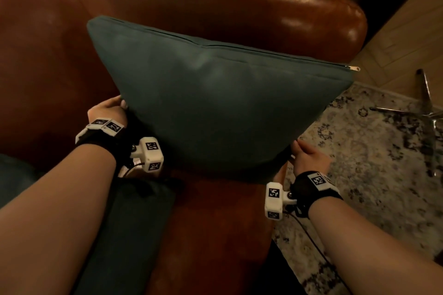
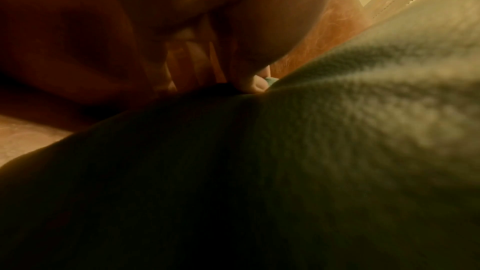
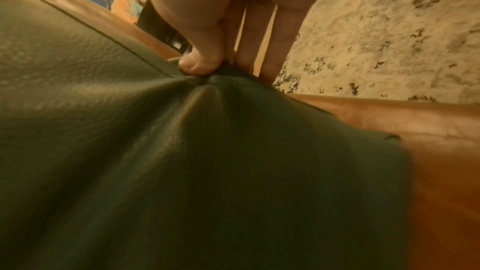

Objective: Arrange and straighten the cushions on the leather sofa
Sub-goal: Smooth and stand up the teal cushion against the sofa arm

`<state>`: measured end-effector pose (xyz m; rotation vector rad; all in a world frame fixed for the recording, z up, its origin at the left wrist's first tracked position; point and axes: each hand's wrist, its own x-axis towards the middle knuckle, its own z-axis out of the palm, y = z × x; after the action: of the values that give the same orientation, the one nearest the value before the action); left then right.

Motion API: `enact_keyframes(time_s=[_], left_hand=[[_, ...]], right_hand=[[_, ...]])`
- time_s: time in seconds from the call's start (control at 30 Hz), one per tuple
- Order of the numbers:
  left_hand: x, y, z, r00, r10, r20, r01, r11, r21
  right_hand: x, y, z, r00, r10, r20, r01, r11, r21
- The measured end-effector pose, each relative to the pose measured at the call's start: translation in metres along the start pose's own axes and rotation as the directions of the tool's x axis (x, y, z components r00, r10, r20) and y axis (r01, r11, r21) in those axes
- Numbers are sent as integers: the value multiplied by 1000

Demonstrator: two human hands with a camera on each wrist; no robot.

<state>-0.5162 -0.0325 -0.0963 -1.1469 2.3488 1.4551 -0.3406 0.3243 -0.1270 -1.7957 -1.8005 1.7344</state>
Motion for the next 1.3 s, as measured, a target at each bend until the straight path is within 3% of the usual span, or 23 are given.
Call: enact_keyframes(time_s=[0.13,0.2,0.27,0.33,0.4,0.47,0.53,0.57,0.6,0.63,0.8,0.9,1.0,1.07,1.13,1.23,1.3], left_hand=[[-2,-13,6,1000,21,-11,-21,997,69],[4,-20,6,999,12,50,-23,972,234],[6,-23,6,980,-31,199,-67,881,469],[3,-19,4,958,-75,275,-139,720,680],[-2,-12,0,942,-63,331,-246,542,803],[12,-14,-1,930,-31,367,-317,440,840],[27,-15,-2,921,-2,390,-363,363,858],[33,-18,-3,923,22,384,-361,395,845],[42,-21,-2,921,31,389,-374,355,857],[45,-23,-4,912,32,408,-400,281,872],[31,-20,2,906,-65,419,-406,150,901],[34,-35,-1,883,-101,459,-458,35,888],[58,-55,-4,870,-162,466,-477,-36,878],[57,-50,-5,867,-190,460,-476,-42,879],[57,-50,-6,863,-171,476,-488,-35,872],[57,-49,-2,850,-164,501,-507,1,862],[59,-48,-2,849,-136,511,-512,29,859]], right_hand=[[3,8,-6,992,35,125,-38,999,23],[5,17,-11,980,76,182,-84,996,40],[6,24,-10,962,139,237,-139,990,-17],[2,25,-2,940,192,282,-176,981,-83],[1,24,7,958,177,224,-132,970,-203],[6,21,9,989,114,92,-82,952,-294],[12,19,4,996,91,11,-85,957,-279],[16,20,1,997,81,-10,-80,958,-274],[20,22,1,998,69,-14,-70,958,-280],[22,23,0,998,56,-7,-56,959,-279],[28,34,-10,985,76,153,-32,963,-269],[25,43,-18,958,63,279,69,896,-439],[19,52,-10,895,163,416,175,729,-662],[20,53,-3,905,159,395,211,640,-739],[21,51,2,935,116,334,207,587,-783],[24,49,2,941,68,330,249,522,-816],[25,49,-1,944,67,322,237,543,-806]])
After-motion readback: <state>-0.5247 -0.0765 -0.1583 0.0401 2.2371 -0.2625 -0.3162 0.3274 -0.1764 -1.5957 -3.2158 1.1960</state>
